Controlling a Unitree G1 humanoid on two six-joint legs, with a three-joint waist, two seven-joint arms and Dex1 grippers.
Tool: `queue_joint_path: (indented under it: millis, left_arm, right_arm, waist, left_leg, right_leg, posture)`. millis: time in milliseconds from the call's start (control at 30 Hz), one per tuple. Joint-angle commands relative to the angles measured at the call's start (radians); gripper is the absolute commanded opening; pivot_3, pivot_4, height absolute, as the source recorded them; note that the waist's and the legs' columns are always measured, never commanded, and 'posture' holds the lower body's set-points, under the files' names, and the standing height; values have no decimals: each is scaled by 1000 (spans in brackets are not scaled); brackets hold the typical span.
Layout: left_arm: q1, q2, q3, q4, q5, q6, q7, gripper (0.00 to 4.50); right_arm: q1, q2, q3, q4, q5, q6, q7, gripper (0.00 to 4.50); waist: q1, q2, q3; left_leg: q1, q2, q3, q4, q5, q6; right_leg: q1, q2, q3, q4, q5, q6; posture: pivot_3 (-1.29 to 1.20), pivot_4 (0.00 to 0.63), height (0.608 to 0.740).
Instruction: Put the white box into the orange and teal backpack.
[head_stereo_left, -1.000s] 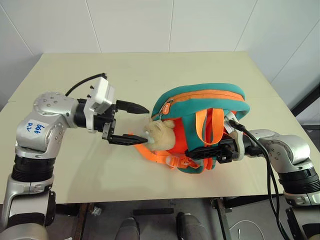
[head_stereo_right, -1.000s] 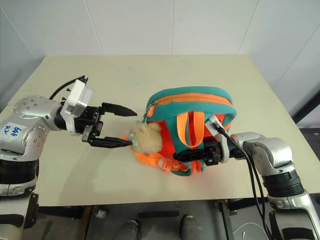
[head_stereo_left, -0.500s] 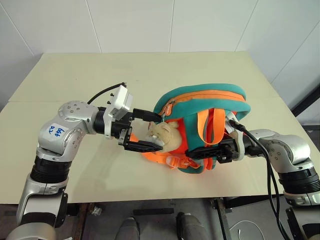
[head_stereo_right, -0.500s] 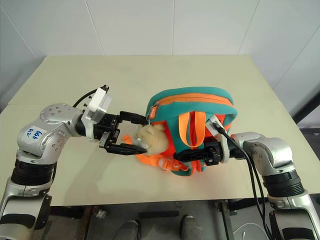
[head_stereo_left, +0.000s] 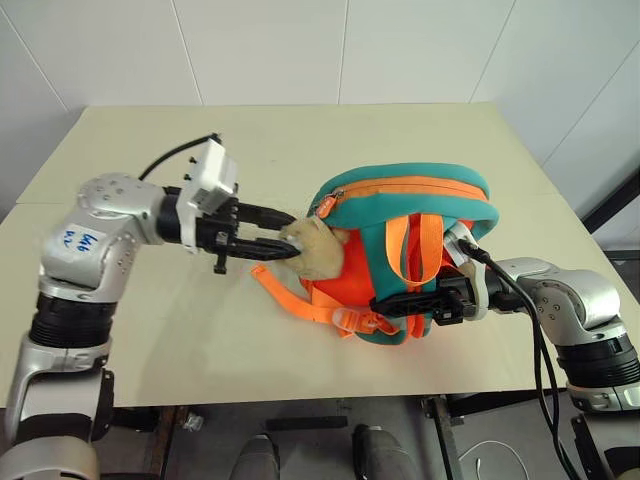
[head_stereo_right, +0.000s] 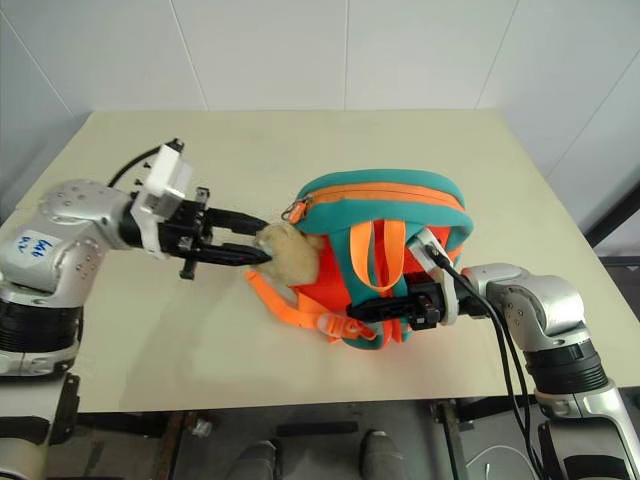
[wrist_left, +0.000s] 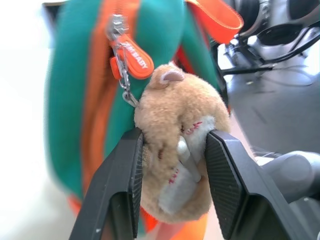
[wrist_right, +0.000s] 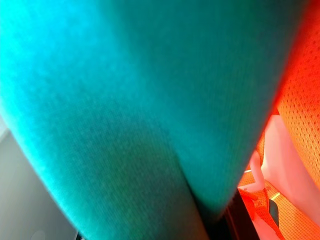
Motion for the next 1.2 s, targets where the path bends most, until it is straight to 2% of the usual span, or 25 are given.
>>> queue_joint_path:
  millis: [33,100,200,400,567,667,833,900,1000,1200]
  left_arm:
    - [-32,139,41,30,0,41,-90,1879]
    - [-37,205,33,55,9,60,-128,1879]
    - [-32,234,14,93,32,42,-139,1879]
    - [17,173,-9,186,93,-42,-120,1879]
    - [-2,107,-19,144,96,-27,-88,1879]
    - [1,87,5,90,47,38,-67,2434]
    - [90,170,46,-51,-79,203,-138,3920]
    - [118,171,84,-85,-115,220,-115,4482]
    - [155,155,128,-131,-143,225,-64,4482]
    - [173,69,90,-190,-119,179,29,4482]
  right_arm:
    - [5,-6,-4,-20,3,-5,2,0]
    - [6,-8,-6,-20,3,-6,3,0]
    - [6,-5,-6,-22,3,-6,0,0]
    - [15,-1,-10,-32,8,-7,-8,0]
    - [26,-6,-17,-46,14,-1,-18,0]
    - [32,-9,-20,-52,17,1,-22,0]
    - [44,-11,-24,-63,22,5,-28,0]
    - [49,-14,-25,-65,23,5,-26,0]
    - [49,-12,-20,-61,22,4,-24,0]
    - [41,-5,-11,-55,22,4,-21,0]
  waist:
    - [-3,0,0]
    - [-8,0,0]
    - [-2,0,0]
    - [1,0,0]
    - [1,0,0]
    - [-1,0,0]
    - [-8,0,0]
    - [-5,0,0]
    - [-1,0,0]
    - [1,0,0]
  left_leg:
    - [0,0,0,0,0,0]
    - [0,0,0,-1,0,0]
    - [0,0,0,-3,0,0]
    - [0,0,0,-3,0,0]
    - [0,0,0,-3,0,0]
    - [0,0,0,-3,0,0]
    - [0,0,0,-3,0,0]
    - [0,0,0,-3,0,0]
    - [0,0,0,-3,0,0]
    - [0,0,0,-1,0,0]
  right_leg:
    - [0,0,0,0,0,0]
    - [-1,0,0,0,0,-1]
    - [-1,0,0,0,-1,-2]
    - [-1,0,0,0,-1,-2]
    - [-1,0,0,0,-1,-1]
    - [-1,0,0,0,-1,-1]
    - [-1,0,0,1,-1,-1]
    - [-1,0,0,1,-2,-1]
    - [-1,0,0,1,-2,-1]
    - [-1,0,0,1,-2,-1]
  posture:
    - [0,150,740]
    - [0,150,740]
    - [0,150,740]
    - [0,150,740]
    - [0,150,740]
    - [0,150,740]
    - [0,150,740]
    - [0,150,740]
    - [0,150,740]
    - [0,150,740]
